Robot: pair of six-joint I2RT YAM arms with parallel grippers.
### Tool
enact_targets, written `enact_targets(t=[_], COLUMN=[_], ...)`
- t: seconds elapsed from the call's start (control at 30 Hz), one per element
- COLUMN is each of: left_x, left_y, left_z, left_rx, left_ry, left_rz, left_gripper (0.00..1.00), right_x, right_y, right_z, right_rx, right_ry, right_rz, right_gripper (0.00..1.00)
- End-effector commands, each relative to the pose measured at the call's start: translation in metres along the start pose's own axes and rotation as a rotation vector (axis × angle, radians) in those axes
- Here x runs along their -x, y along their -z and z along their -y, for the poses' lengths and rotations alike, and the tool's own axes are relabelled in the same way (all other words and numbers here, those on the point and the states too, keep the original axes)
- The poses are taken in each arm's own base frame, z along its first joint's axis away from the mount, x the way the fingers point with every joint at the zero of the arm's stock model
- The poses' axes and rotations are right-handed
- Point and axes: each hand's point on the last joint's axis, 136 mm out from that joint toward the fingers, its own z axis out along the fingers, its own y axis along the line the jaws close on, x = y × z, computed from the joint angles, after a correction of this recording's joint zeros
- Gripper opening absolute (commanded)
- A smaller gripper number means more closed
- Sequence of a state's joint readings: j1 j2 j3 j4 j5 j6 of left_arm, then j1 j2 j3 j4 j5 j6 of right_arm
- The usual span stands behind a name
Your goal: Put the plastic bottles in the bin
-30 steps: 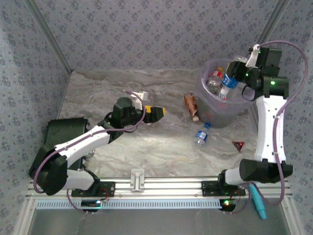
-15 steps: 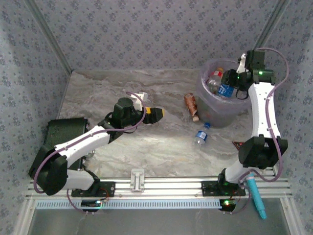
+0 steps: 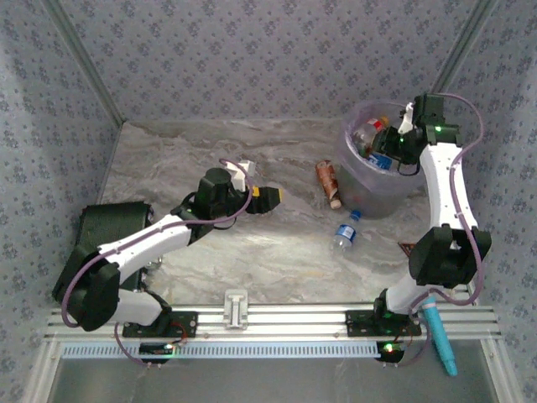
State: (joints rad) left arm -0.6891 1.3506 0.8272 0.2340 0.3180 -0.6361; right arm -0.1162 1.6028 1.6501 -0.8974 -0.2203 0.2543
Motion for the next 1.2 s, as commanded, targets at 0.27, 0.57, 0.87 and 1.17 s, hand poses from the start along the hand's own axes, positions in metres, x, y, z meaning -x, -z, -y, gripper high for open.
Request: enact_targets(t=[0.27,0.57,0.87,1.17], left_x=[0.013,0.010,0.010,0.008], left_y=[-0.006,-0.007,0.000,0.005], left_z=[0.012,0.011,0.010,0.006], left_rx=[-0.039,-0.041,-0.029,-0.010], left_ry=[-0.019,-0.016,-0.022,-0.024], left_rz=[0.013,0.005,0.015,0.023], left_gripper=[0.89,0.89,0.89,0.89], right_x=[0.027,0.059,0.097,0.071], right_y=[0.056,0.079,0.073,0.078], right_z=[-0.010,-0.002,0.013,0.035], right_rx=[-0.066,-0.091,-0.131,-0.187], right_ry=[0.073,0.063,0.046,-0.019], right_rz=[0.115,0.213,0.293,0.263], right_gripper=[0.84,0.79,0.56,0.46])
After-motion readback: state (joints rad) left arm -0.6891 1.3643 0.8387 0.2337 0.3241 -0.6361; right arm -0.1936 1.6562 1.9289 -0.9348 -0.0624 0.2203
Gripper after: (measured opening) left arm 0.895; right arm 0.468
